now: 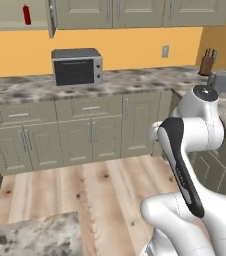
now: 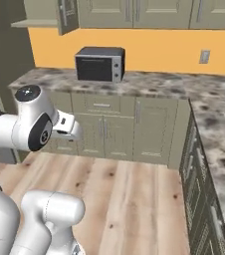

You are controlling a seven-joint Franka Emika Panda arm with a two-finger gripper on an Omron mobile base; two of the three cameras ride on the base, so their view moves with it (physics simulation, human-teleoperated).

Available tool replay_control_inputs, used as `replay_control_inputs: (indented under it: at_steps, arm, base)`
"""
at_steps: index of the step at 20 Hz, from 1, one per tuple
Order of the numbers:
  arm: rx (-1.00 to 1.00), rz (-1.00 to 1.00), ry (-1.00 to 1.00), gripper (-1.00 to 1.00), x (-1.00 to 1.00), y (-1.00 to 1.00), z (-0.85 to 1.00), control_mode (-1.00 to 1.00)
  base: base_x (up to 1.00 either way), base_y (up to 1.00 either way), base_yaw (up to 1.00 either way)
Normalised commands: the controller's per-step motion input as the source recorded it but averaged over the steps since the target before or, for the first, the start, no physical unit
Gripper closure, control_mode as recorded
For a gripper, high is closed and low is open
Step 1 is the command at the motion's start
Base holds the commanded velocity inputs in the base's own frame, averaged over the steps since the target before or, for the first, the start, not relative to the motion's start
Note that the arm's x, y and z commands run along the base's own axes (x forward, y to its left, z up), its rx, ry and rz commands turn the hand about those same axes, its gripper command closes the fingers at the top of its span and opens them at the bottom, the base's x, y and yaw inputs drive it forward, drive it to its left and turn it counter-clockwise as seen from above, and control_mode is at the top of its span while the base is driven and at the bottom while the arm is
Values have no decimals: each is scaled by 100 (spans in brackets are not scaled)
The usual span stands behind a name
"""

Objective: Take 2 condiments from the cabinet and move them on the counter near the stove.Make sure the condiments are lined up with each other, next to each other.

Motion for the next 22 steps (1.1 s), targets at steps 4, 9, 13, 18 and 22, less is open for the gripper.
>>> replay_control_inputs:
  at_steps: [4,9,13,18,22]
  arm:
    - [0,0,0,-100,0,0,0,100]
    - [0,0,0,-100,0,0,0,100]
    - [0,0,0,-100,0,0,0,100]
    - [0,0,0,-100,0,0,0,100]
    - [0,0,0,-100,0,0,0,100]
  base:
    - [100,-4,16]
    - [100,0,23]
    - [76,8,49]
    - [5,3,91]
    - [0,0,100]
